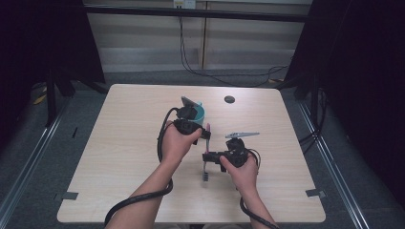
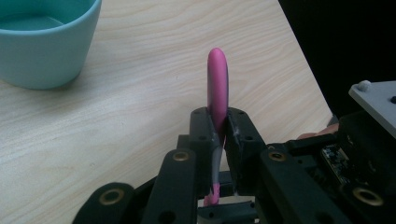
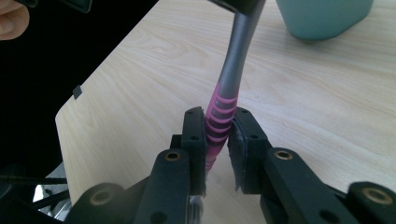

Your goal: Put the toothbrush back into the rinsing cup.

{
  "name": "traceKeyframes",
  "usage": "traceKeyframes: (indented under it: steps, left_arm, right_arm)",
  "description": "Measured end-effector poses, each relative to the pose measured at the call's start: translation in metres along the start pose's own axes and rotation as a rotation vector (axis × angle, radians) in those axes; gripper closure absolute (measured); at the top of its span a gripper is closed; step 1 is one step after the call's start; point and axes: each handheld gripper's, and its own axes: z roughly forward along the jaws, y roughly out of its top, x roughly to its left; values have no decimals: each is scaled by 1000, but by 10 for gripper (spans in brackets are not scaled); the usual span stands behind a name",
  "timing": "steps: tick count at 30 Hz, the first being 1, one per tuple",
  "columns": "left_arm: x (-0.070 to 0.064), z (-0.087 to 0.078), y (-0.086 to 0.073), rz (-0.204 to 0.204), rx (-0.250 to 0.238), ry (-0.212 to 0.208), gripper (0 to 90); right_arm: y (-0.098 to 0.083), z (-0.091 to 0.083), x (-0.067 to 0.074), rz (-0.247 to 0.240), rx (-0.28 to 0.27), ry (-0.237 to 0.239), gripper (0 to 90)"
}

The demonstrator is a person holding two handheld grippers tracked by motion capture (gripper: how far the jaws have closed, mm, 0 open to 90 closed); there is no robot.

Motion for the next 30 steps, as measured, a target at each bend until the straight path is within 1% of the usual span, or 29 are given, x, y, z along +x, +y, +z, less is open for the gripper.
traceKeyframes:
  steps: [1,2,5,6,7,9,11,12,13,15,16,17,18,19,20,23,24,25,26,28,29,30]
  left_arm:
    - [0,0,0,0,0,0,818]
    - [0,-1,0,-1,-6,-11,817]
    - [0,-1,0,5,-6,-18,816]
    - [-3,-2,0,13,-13,-22,815]
    - [-5,-2,0,17,-16,-23,814]
    - [-6,-4,1,44,-10,-22,806]
    - [-7,-5,1,47,-17,-20,748]
    - [-7,-7,2,70,-20,-16,712]
    - [-7,-7,2,83,-26,-17,678]
    - [-8,-8,1,98,-33,-8,612]
    - [-8,-8,1,117,-41,-5,578]
    - [-8,-9,1,126,-44,-1,558]
    - [-7,-9,0,143,-50,4,542]
    - [-7,-9,0,143,-50,4,514]
    - [-7,-10,0,172,-66,15,479]
    - [-6,-11,0,207,-76,13,465]
    - [-7,-12,-1,218,-87,16,453]
    - [-7,-12,-1,218,-87,16,436]
    - [-7,-13,-1,238,-99,15,428]
    - [-7,-15,-2,256,-103,15,422]
    - [-7,-15,-2,256,-103,15,417]
    - [-6,-16,-3,276,-109,18,414]
  right_arm:
    - [1,-1,0,-4,2,-10,776]
    - [1,-2,0,-8,4,-16,778]
    - [3,-4,0,-14,15,-26,780]
    - [5,-5,0,-21,27,-32,781]
    - [5,-6,-1,-21,27,-32,784]
    - [6,-9,-2,-24,32,-30,786]
    - [7,-9,-2,-25,34,-31,787]
    - [8,-11,-2,-32,41,-36,787]
    - [9,-12,-1,-40,48,-38,787]
    - [11,-14,1,-57,65,-54,787]
    - [12,-14,1,-63,70,-55,787]
    - [13,-15,2,-66,72,-57,788]
    - [14,-16,1,-68,76,-58,788]
    - [14,-16,1,-68,76,-58,788]
    - [16,-17,1,-69,83,-62,787]
    - [17,-18,1,-74,95,-68,788]
    - [17,-19,0,-76,98,-70,787]
    - [17,-19,0,-75,102,-72,787]
    - [17,-20,-1,-76,104,-74,787]
    - [17,-21,-2,-79,111,-78,787]
    - [17,-21,-2,-79,111,-78,787]
    - [17,-22,-3,-82,116,-85,787]
